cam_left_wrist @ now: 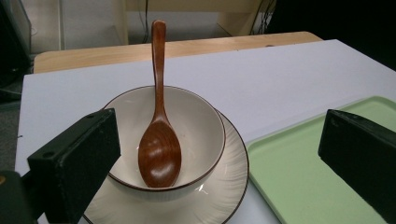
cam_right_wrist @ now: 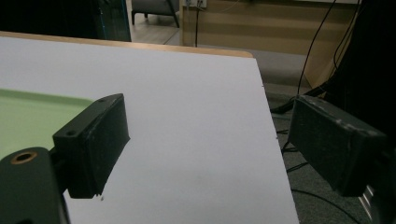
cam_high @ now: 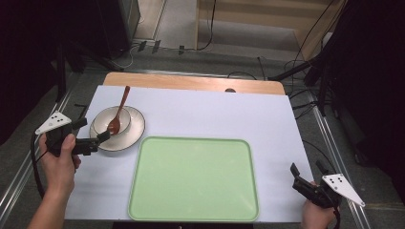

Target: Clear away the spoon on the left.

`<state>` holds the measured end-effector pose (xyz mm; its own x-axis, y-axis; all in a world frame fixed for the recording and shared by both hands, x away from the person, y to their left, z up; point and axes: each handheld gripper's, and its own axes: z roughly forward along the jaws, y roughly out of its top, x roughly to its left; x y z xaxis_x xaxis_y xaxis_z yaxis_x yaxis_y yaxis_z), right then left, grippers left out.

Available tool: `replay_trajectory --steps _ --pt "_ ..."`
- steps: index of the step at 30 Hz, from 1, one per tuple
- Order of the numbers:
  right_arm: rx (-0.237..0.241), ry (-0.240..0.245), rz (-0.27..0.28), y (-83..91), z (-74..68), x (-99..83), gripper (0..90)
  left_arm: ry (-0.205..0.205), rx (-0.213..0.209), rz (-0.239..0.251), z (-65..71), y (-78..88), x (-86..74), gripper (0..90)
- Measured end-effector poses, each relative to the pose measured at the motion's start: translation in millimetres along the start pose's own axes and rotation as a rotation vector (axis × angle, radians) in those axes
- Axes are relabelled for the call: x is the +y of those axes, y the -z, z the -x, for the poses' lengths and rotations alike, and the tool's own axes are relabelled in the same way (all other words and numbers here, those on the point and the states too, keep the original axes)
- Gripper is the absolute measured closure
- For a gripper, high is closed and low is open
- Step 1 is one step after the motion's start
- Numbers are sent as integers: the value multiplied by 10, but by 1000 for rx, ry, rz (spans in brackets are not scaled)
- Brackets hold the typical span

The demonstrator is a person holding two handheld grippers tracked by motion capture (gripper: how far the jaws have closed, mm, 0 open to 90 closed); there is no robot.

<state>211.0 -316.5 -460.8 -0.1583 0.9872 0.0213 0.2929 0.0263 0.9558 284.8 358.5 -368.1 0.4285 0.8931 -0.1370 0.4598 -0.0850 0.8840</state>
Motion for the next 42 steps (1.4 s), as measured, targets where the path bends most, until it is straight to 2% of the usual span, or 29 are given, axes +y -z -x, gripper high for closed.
replay_trajectory --steps 11,42 --pt "-1 -1 0 2 -1 1 132 -2 -1 -14 -75 -101 166 0" --pt "7 0 3 -7 0 2 133 -3 -23 -83 -180 -510 403 0"
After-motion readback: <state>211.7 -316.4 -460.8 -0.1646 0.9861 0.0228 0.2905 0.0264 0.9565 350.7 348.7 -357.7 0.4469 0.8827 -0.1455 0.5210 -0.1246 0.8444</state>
